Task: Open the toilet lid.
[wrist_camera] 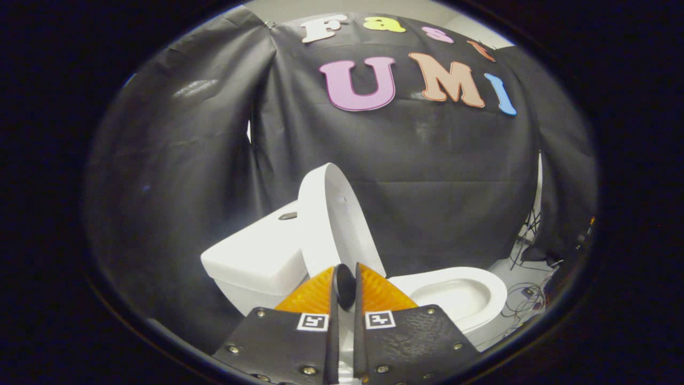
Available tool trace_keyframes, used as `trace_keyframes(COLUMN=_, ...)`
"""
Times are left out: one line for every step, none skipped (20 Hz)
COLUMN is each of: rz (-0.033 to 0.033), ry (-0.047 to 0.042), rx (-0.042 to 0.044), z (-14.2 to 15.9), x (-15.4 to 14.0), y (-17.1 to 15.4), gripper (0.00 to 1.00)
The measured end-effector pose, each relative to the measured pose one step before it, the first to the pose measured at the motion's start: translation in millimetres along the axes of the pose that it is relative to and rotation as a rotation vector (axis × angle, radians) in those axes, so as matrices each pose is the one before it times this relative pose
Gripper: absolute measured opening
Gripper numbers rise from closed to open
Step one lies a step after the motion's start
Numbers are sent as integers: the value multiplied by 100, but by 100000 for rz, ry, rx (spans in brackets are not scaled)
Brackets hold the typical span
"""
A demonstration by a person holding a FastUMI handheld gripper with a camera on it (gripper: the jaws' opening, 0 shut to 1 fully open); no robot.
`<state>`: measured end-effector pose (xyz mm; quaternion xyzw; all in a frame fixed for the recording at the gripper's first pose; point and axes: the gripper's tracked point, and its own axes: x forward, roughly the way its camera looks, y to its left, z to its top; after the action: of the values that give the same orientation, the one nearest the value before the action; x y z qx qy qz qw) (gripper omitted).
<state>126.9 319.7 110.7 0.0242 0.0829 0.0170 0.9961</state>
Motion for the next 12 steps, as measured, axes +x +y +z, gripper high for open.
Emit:
trace_keyframes(rz=-467, ry=-223, rx=1764, z=-298, x=246, y=-172, gripper=11)
trace_keyframes(rz=-144, ry=-2370, rx=3303, z=214, x=-399, y=-148, gripper=11)
trace_keyframes(rz=393, ry=-1096, rx=2303, z=50, x=75, y=-221, gripper=11)
trace_keyframes(rz=5192, ry=-1126, rx=2720, z=-215, x=23, y=826, gripper=11)
trace_keyframes(rz=4361, ry=-750, rx=2440, z=-5, x=269, y=650, gripper=24)
trace_keyframes(rz=2750, ry=957, rx=1572, z=-420, x=-313, y=95, gripper=36)
trace_keyframes(rz=-1150, ry=1859, rx=-1069, z=-380, x=-518, y=-763, gripper=49)
trace_keyframes(rz=-4344, ry=2193, rx=-3060, z=-412, x=-917, y=-1833, gripper=61)
trace_keyframes(rz=-2158, ry=2061, rx=-2187, z=-296, x=-662, y=-1314, gripper=74)
trace_keyframes(rz=-2026, ry=693, rx=-1349, z=107, x=-839, y=-1260, gripper=87)
trace_keyframes(rz=121, ry=-210, rx=-239, z=496, x=-537, y=-835, gripper=99)
trace_keyframes(rz=1412, ry=412, rx=-447, z=48, x=-372, y=-319, gripper=100)
